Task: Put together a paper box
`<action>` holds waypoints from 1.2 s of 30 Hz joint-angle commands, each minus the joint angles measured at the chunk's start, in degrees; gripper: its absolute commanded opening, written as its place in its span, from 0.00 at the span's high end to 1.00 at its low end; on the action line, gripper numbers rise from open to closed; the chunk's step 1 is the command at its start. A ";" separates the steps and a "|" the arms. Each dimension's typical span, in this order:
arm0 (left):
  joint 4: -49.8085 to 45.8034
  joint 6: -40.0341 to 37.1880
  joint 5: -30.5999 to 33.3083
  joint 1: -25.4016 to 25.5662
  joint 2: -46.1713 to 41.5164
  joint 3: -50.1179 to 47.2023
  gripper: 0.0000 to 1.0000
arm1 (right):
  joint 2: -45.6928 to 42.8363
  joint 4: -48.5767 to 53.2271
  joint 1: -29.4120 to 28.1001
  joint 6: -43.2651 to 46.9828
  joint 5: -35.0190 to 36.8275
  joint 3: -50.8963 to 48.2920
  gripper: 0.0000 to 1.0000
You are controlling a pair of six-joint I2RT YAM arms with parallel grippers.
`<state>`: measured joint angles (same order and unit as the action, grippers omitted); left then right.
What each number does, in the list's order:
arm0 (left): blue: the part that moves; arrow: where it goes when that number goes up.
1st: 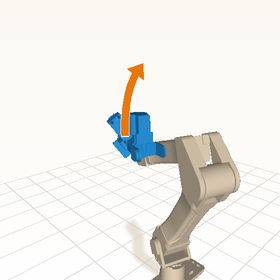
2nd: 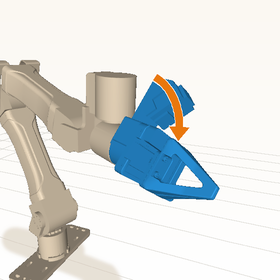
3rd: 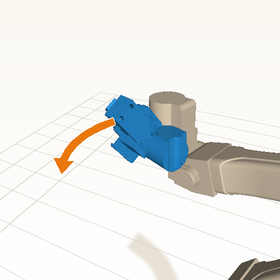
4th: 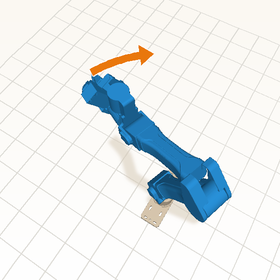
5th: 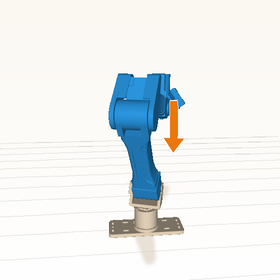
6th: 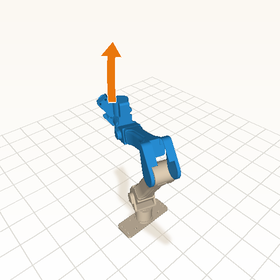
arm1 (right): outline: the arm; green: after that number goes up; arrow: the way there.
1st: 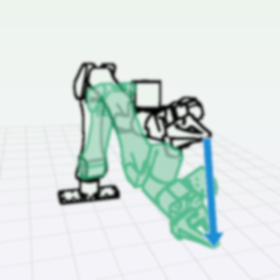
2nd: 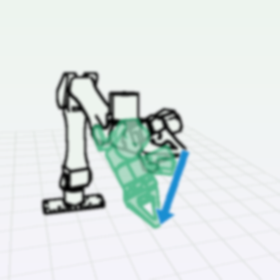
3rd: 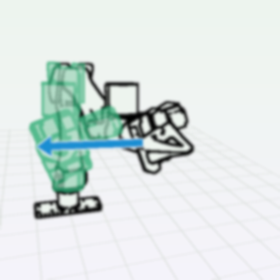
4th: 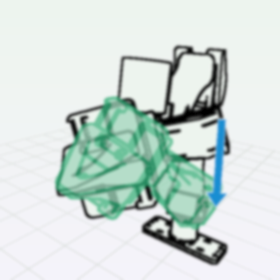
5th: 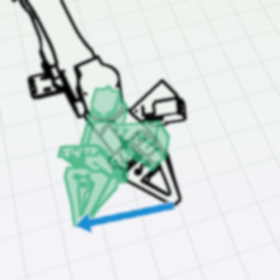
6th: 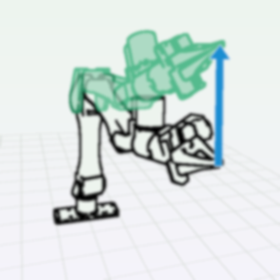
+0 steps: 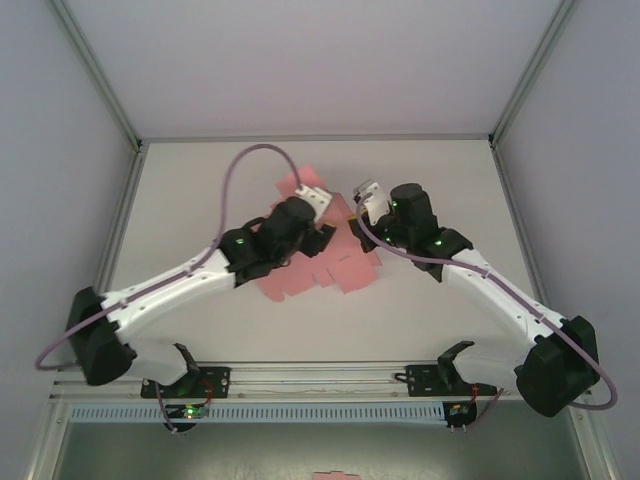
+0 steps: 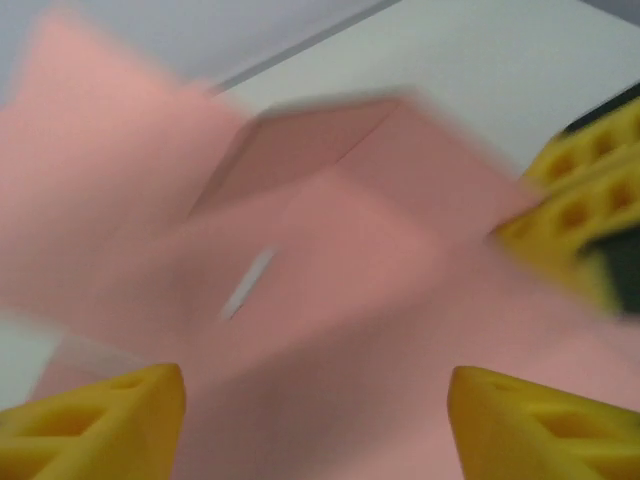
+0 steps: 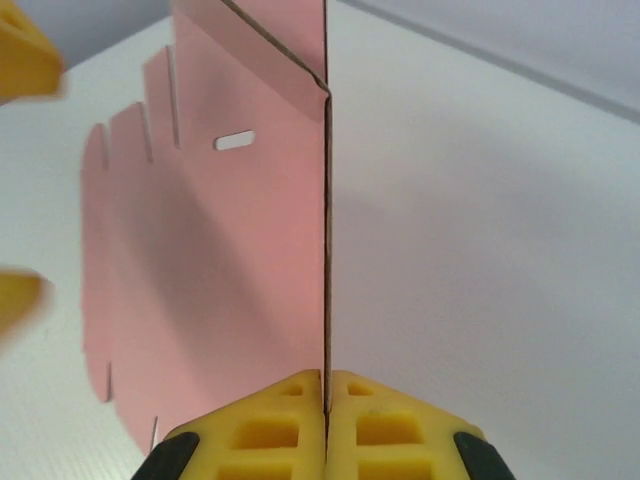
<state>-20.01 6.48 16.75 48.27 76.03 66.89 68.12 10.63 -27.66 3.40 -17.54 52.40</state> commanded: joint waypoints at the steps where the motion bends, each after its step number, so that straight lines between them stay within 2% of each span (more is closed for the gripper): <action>1: -4.67 3.17 -4.89 -7.41 -9.78 -4.68 0.11 | -2.18 -0.97 2.50 3.52 -7.84 -1.99 1.00; 2: -4.79 3.45 -8.34 -10.39 -12.58 -6.53 0.01 | -2.44 -0.10 3.02 4.54 -9.48 -2.02 1.00; 5: -4.34 3.19 -19.62 -20.04 -18.40 -10.71 0.00 | -3.09 0.22 4.34 5.49 -14.69 -2.30 1.00; 7: -4.20 0.76 -30.21 -24.74 -19.04 -11.43 0.00 | -2.93 -0.16 5.00 5.20 -18.30 -2.31 1.00; 9: -3.82 -1.07 -38.36 -27.17 -17.49 -10.79 0.00 | -1.93 0.61 5.49 4.95 -21.38 -1.63 1.00; 13: -5.08 -5.48 -48.40 -29.67 -11.12 -7.72 0.00 | 0.11 1.43 6.02 4.70 -22.99 -0.51 1.00; 15: -5.51 -7.42 -51.92 -29.90 -9.21 -7.07 0.06 | 0.73 1.66 6.13 4.60 -23.11 -0.26 1.00; 19: -1.83 -8.65 -52.71 -30.16 -8.63 -8.76 0.18 | 0.72 1.59 6.61 4.90 -24.84 -0.26 1.00; 23: -1.82 -9.51 -54.98 -31.20 -6.85 -8.11 0.35 | -0.22 1.32 7.33 3.98 -25.83 -0.45 1.00; 30: -1.39 -12.32 -57.83 -31.23 -5.69 -9.18 0.39 | -0.68 -0.07 8.64 3.15 -29.91 -0.94 1.00; 36: -0.66 -12.62 -53.95 -32.86 -5.15 -9.33 0.38 | -1.14 0.15 9.12 3.60 -32.34 -1.17 1.00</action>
<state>-21.37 -4.38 -37.30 16.80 70.37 57.74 68.69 12.62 -18.92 7.25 -45.82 50.83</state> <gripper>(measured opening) 0.621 0.049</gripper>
